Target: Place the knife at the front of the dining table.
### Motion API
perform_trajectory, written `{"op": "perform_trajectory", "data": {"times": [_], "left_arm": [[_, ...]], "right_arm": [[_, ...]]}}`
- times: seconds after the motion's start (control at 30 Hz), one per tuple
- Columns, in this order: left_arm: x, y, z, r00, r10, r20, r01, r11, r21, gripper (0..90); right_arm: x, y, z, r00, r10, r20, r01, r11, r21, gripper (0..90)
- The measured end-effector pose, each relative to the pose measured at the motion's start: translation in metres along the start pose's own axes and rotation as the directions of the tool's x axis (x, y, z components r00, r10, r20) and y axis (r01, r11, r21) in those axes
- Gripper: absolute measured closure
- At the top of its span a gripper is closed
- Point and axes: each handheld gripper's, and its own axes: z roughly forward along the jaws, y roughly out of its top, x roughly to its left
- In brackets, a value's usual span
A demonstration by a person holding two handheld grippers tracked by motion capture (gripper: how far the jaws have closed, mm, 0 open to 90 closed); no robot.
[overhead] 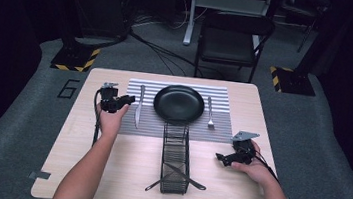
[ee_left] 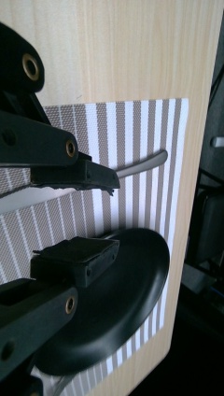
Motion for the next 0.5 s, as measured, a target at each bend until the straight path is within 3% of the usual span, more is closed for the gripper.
{"op": "perform_trajectory", "data": {"times": [0.07,0.27,0.37,0.5], "left_arm": [[-0.001,-0.001,-0.004,1.0000,-0.001,0.007,0.001,1.0000,0.000,63.0],[-0.003,-0.001,-0.030,0.9983,0.049,0.030,-0.048,0.9983,-0.033,62.5],[-0.005,0.000,-0.042,0.9978,0.045,0.049,-0.042,0.9980,-0.047,61.3],[-0.009,0.001,-0.054,0.9959,0.066,0.061,-0.064,0.9971,-0.042,58.8]], "right_arm": [[0.000,0.000,0.000,1.0000,0.000,0.001,0.000,1.000,0.000,0.0],[0.000,0.000,0.000,1.0000,0.002,0.001,-0.002,1.000,0.000,0.0],[0.000,0.000,0.000,1.0000,0.001,0.000,-0.001,1.000,0.000,0.0],[0.000,0.000,0.000,1.0000,0.003,0.001,-0.003,1.000,0.000,0.0]]}}
